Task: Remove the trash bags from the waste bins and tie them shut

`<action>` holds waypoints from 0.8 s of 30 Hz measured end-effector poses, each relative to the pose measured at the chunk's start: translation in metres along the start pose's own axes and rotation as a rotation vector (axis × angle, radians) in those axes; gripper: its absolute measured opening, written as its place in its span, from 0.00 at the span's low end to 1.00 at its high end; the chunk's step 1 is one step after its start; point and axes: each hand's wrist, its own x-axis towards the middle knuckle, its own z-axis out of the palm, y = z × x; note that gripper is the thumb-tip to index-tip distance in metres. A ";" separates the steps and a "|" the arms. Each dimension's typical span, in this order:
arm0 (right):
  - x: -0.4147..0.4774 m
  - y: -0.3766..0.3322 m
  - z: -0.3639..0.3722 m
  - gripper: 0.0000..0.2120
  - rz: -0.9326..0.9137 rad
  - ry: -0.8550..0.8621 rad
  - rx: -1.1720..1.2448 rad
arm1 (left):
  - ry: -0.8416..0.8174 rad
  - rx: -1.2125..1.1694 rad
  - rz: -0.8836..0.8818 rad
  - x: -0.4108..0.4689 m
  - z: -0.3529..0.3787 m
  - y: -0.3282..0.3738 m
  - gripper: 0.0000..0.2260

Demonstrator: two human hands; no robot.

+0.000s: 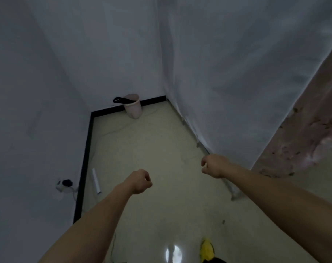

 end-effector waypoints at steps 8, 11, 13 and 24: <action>0.205 -0.048 -0.116 0.18 -0.170 -0.049 -0.095 | 0.085 -0.144 -0.126 0.125 -0.115 -0.001 0.13; 0.281 -0.086 -0.139 0.18 -0.269 -0.047 -0.127 | 0.100 -0.188 -0.213 0.175 -0.150 -0.028 0.14; 0.328 -0.111 -0.150 0.18 -0.322 -0.051 -0.154 | 0.088 -0.225 -0.246 0.217 -0.172 -0.049 0.13; 0.594 -0.213 -0.254 0.17 -0.215 -0.050 -0.063 | 0.114 -0.336 -0.268 0.455 -0.376 -0.132 0.07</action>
